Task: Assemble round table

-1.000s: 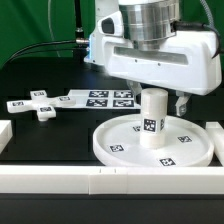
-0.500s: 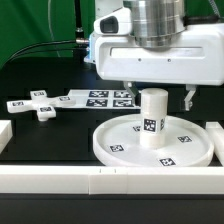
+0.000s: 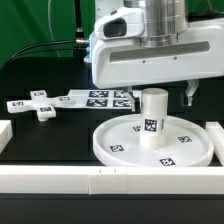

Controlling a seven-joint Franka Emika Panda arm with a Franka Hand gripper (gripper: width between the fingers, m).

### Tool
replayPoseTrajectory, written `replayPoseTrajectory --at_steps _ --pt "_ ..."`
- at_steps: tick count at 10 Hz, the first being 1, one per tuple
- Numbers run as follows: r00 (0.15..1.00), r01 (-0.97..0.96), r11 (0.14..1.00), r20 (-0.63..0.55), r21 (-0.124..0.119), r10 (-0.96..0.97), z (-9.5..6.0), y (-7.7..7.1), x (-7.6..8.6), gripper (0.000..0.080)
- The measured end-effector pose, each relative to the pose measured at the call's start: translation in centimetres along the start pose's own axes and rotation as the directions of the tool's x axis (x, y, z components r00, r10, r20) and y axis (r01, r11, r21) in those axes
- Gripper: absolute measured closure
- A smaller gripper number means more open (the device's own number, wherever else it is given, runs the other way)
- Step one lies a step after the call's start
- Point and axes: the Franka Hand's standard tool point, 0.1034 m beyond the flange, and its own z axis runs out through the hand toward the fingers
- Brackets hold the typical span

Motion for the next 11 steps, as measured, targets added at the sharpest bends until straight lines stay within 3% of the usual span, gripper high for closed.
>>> replayPoseTrajectory --at_steps 2,7,11 --pt "0.959 0.283 0.959 0.007 -0.028 -0.283 -0.35 0.31 0.4 0.015" --pt "0.814 0.58 0.814 0.036 -0.021 -0.579 -0.53 0.45 0.63 0.015" --pt "0.48 0.877 0.48 0.083 -0.024 -0.873 -0.51 0.52 0.81 0.015"
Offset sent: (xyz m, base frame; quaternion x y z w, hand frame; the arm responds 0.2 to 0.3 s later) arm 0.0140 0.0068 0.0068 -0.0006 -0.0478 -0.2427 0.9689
